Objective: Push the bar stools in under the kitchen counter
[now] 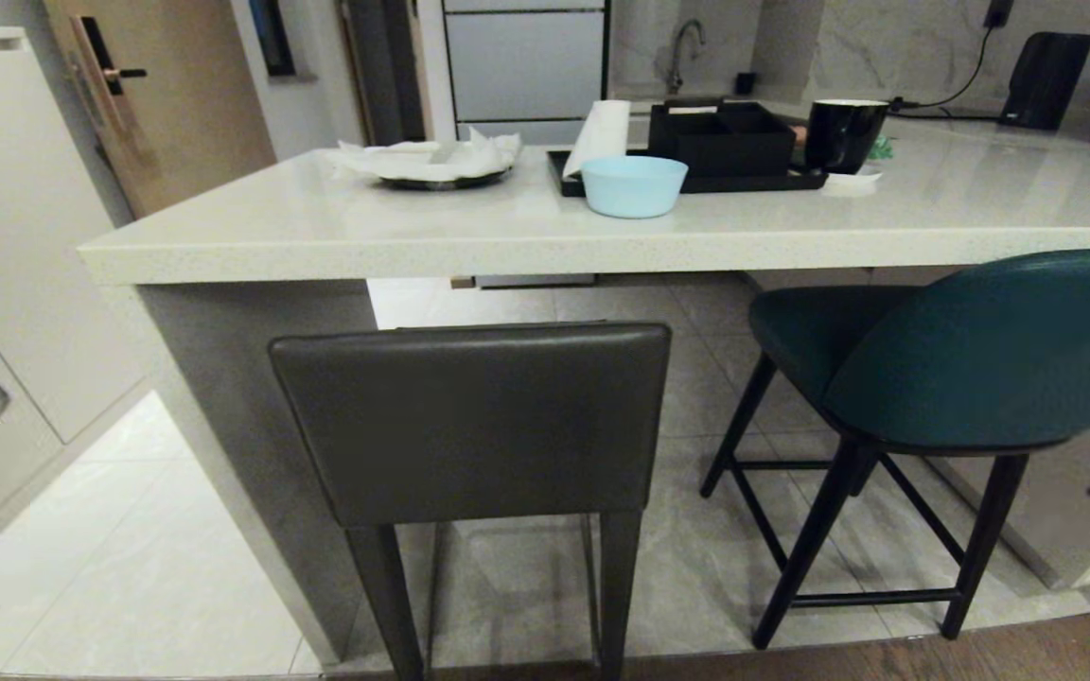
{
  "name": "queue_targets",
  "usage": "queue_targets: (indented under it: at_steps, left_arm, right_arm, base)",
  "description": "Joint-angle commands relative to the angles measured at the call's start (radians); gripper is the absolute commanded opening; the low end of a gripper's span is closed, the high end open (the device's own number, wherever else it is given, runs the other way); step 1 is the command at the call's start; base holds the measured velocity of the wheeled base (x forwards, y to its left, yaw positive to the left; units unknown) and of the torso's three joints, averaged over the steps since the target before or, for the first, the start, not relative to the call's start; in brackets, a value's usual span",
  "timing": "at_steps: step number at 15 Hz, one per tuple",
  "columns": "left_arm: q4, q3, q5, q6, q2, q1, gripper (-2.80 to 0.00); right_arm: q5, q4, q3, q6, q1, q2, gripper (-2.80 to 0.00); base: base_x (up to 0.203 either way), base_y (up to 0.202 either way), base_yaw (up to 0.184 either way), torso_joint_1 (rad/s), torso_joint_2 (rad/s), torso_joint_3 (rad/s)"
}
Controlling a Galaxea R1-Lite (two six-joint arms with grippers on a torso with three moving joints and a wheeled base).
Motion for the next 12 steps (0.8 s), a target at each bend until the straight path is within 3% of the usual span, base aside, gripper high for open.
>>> queue_targets:
  at_steps: [1,4,6,8,10,12]
  left_arm:
    - [0.278,-0.085,-0.004,-0.001,-0.26,0.0,-2.8]
    - [0.579,-0.258,-0.008,0.016,-0.419,0.01,-2.8]
    - [0.671,-0.27,-0.007,0.088,-0.512,0.032,-2.8]
    - [0.696,-0.213,-0.017,0.14,-0.598,0.069,-2.8]
    - [0.714,-0.121,-0.036,0.25,-0.684,0.08,-2.8]
    - [0.712,0.018,-0.043,0.277,-0.77,0.083,-2.8]
  right_arm:
    - [0.002,0.201,-0.021,-0.011,-0.066,-0.339,-2.8]
    - [0.009,0.598,-0.139,-0.018,-0.127,-0.619,-2.8]
    - [0.006,0.8,-0.205,-0.003,-0.147,-0.734,-2.8]
    - [0.0,0.839,-0.245,0.019,-0.16,-0.738,-2.8]
    - [0.002,0.849,-0.257,0.003,-0.161,-0.738,-2.8]
    - [0.001,0.864,-0.232,0.004,-0.161,-0.738,-2.8]
  base:
    - [0.0,0.0,0.0,0.0,0.0,0.0]
    - [0.0,0.0,0.0,0.0,0.0,0.0]
    - [0.0,0.0,0.0,0.0,0.0,0.0]
    - [0.0,0.0,0.0,0.0,0.0,0.0]
    - [0.0,0.0,0.0,0.0,0.0,0.0]
    - [0.0,0.0,0.0,0.0,0.0,0.0]
